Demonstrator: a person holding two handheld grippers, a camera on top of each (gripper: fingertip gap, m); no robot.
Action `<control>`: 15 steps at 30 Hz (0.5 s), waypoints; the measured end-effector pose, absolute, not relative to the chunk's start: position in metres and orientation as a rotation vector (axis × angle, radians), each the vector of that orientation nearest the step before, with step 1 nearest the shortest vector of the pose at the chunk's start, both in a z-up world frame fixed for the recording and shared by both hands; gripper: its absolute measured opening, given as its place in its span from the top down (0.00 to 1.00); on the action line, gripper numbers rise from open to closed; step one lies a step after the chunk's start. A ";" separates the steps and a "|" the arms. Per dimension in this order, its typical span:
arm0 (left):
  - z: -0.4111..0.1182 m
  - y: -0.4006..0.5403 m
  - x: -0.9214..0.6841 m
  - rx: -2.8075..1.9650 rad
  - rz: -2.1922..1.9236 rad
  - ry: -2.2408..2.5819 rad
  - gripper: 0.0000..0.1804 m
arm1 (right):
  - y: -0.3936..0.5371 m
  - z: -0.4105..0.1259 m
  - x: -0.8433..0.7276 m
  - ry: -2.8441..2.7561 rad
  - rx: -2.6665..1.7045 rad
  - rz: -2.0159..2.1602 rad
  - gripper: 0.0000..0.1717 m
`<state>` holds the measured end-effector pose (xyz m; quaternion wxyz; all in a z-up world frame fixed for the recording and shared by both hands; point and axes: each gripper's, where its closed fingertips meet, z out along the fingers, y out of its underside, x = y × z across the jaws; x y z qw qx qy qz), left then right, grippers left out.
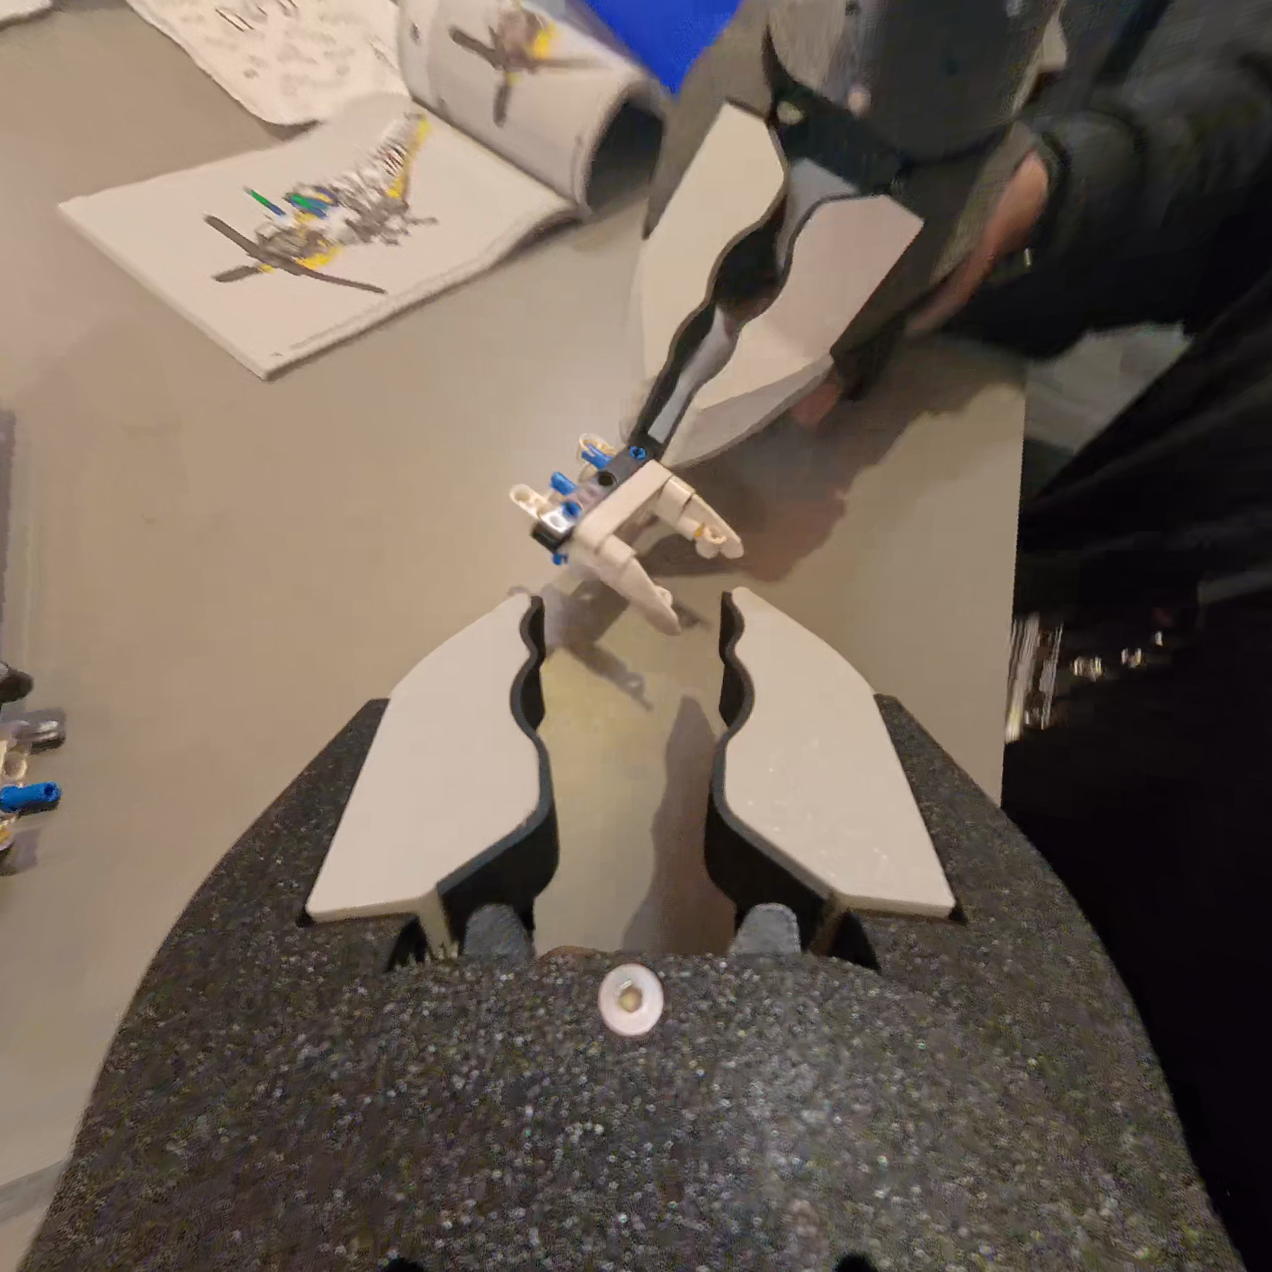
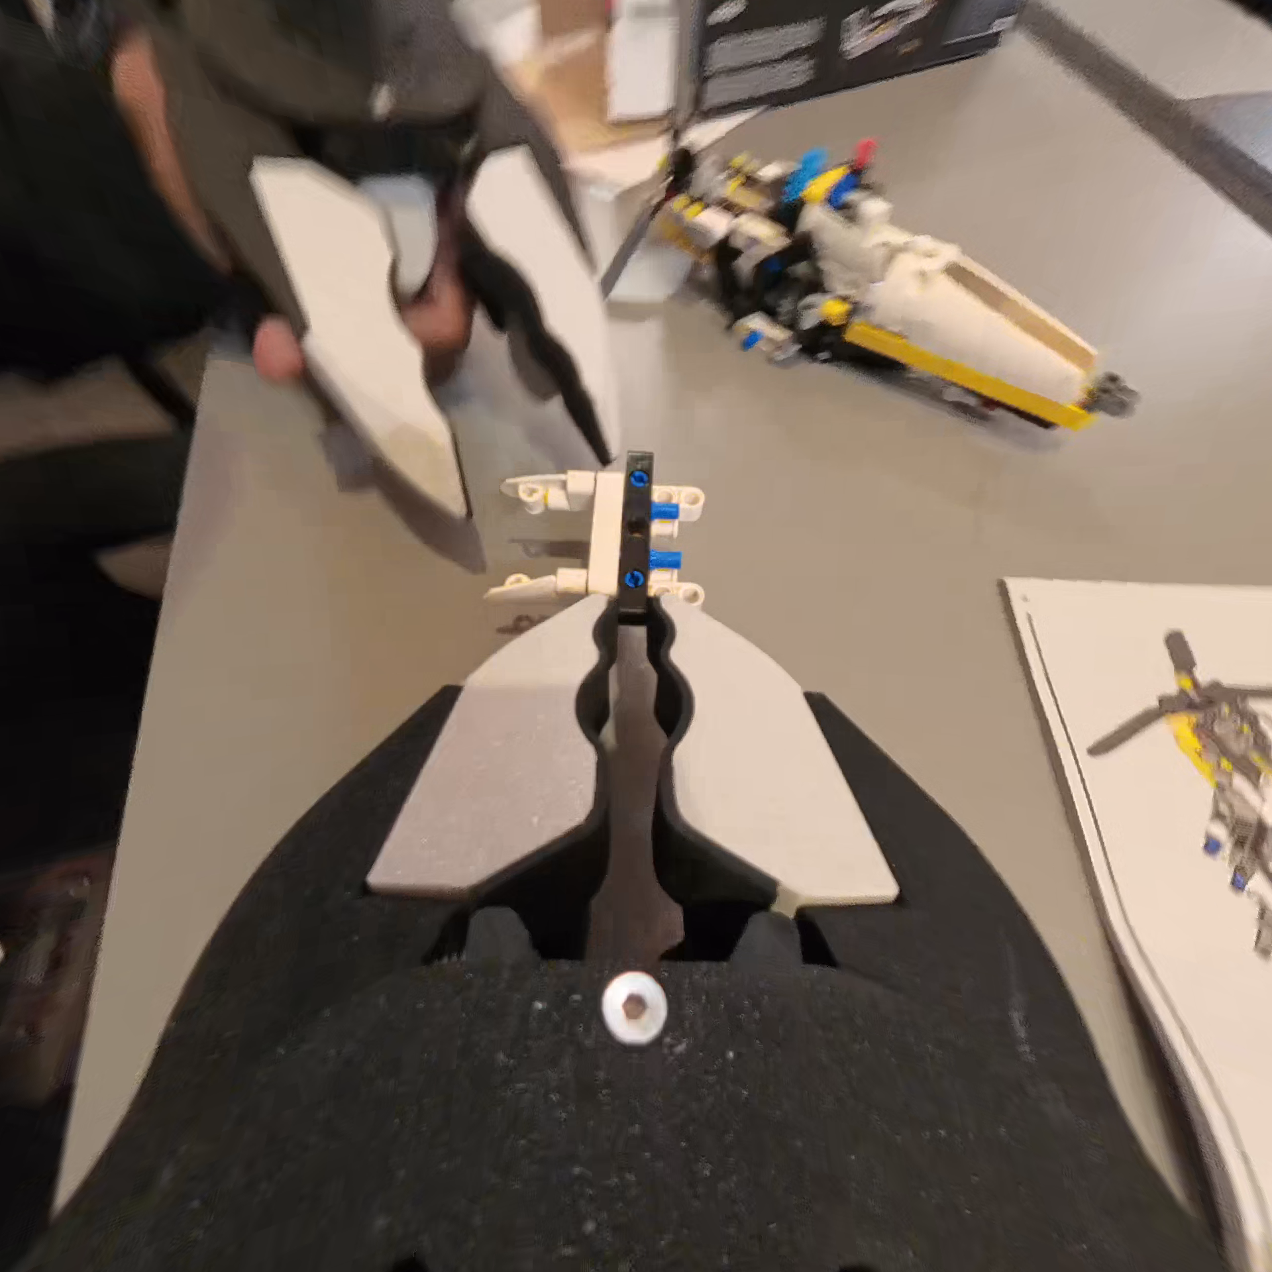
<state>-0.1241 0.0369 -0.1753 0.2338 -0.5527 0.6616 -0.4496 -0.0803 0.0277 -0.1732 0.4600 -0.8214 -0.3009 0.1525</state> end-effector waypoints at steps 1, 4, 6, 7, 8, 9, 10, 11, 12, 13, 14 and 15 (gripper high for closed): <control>-0.172 0.041 -0.119 -1.536 -1.250 1.755 0.72 | 0.032 -0.168 -0.075 -0.635 -2.016 0.413 0.96; -0.157 0.057 -0.101 -1.516 -1.192 1.547 0.67 | 0.043 -0.156 -0.061 -0.315 -1.997 0.560 0.96; -0.144 0.065 -0.089 -1.431 -1.089 1.419 0.66 | 0.047 -0.149 -0.056 -0.128 -1.955 0.673 0.96; -0.139 0.067 -0.085 -1.378 -1.029 1.385 0.66 | 0.048 -0.146 -0.056 -0.052 -1.931 0.733 0.96; -0.136 0.069 -0.082 -1.330 -0.957 1.365 0.66 | 0.049 -0.143 -0.056 0.019 -1.903 0.793 0.96; -0.134 0.070 -0.079 -1.283 -0.893 1.365 0.65 | 0.049 -0.140 -0.056 0.082 -1.873 0.851 0.96; -0.133 0.068 -0.076 -1.238 -0.853 1.383 0.65 | 0.050 -0.137 -0.056 0.142 -1.844 0.905 0.96; -0.132 0.064 -0.074 -1.202 -0.827 1.406 0.65 | 0.050 -0.136 -0.056 0.194 -1.816 0.947 0.96; -0.131 0.063 -0.073 -1.177 -0.809 1.410 0.65 | 0.051 -0.135 -0.056 0.229 -1.795 0.979 0.96; -0.130 0.062 -0.072 -1.156 -0.801 1.405 0.65 | 0.051 -0.135 -0.058 0.252 -1.780 1.006 0.96; -0.128 0.062 -0.071 -1.143 -0.798 1.397 0.66 | 0.050 -0.135 -0.060 0.267 -1.768 1.032 0.96; -0.126 0.063 -0.070 -1.134 -0.794 1.387 0.66 | 0.050 -0.136 -0.064 0.274 -1.758 1.056 0.96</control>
